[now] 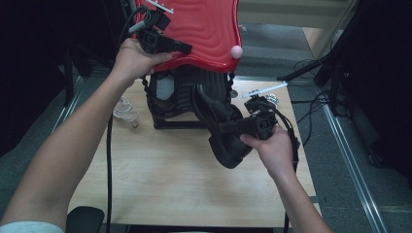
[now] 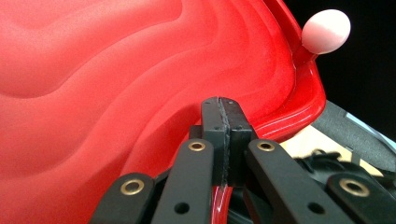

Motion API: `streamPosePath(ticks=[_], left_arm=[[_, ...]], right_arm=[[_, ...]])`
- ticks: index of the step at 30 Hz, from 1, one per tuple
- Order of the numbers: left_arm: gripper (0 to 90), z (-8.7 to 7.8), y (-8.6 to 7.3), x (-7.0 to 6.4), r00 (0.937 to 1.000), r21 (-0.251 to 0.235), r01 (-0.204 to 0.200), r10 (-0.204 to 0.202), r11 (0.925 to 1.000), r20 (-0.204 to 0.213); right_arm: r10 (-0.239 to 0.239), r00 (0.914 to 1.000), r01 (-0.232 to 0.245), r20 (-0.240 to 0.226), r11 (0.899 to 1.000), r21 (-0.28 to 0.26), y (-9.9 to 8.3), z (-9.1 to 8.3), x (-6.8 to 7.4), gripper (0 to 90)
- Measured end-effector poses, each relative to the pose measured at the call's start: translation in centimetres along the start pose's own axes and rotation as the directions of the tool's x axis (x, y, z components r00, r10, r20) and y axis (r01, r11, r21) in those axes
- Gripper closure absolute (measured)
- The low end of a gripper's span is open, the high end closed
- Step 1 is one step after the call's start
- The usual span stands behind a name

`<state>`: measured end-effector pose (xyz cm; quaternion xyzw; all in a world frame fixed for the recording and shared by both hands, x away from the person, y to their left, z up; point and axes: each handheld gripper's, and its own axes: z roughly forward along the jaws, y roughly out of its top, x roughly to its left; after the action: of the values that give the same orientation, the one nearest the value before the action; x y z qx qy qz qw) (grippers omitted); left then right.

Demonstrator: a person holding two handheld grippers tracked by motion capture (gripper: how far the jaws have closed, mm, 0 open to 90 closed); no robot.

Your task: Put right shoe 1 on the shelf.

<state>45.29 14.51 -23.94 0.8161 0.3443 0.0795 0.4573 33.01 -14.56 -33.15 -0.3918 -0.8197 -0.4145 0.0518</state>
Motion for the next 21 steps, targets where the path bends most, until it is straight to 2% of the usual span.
streamPosePath(ticks=[4,9,13,15,17,19,21], left_arm=[[90.0,0.0,0.0,0.0,1.0,0.001,0.005,-0.005,1.0,0.003],[90.0,0.0,0.0,0.2,0.9998,0.001,0.018,-0.018,0.9998,0.014],[90.0,0.0,0.0,0.3,0.9995,0.001,0.02,-0.02,0.9998,0.023],[90.0,0.0,0.0,0.3,0.9995,0.001,0.019,-0.019,0.9998,0.025],[90.0,0.0,0.0,0.3,0.9995,0.002,0.019,-0.019,0.9998,0.026],[90.0,0.0,0.0,0.3,0.9994,0.001,0.019,-0.019,0.9998,0.028],[90.0,0.0,0.0,0.4,0.9993,0.003,0.02,-0.02,0.9998,0.031]], right_arm=[[-0.004,0.9992,0.005,0.04,1.0,-0.026,1.7,0.8,-0.2,86.9],[-0.018,0.9955,0.024,0.093,0.998,-0.06,2.7,2.2,-0.3,86.8],[-0.025,0.9859,0.041,0.166,0.994,-0.098,3.2,3.3,-0.6,86.8],[-0.028,0.9784,0.054,0.205,0.991,-0.119,3.1,4.2,-0.8,86.7],[-0.027,0.9768,0.059,0.212,0.988,-0.145,2.9,5.1,-0.9,86.9],[-0.052,0.9647,0.096,0.258,0.982,-0.161,2.8,6.0,-0.7,87.0],[-0.05,0.9583,0.104,0.282,0.978,-0.182,2.7,6.8,-0.6,87.1]])
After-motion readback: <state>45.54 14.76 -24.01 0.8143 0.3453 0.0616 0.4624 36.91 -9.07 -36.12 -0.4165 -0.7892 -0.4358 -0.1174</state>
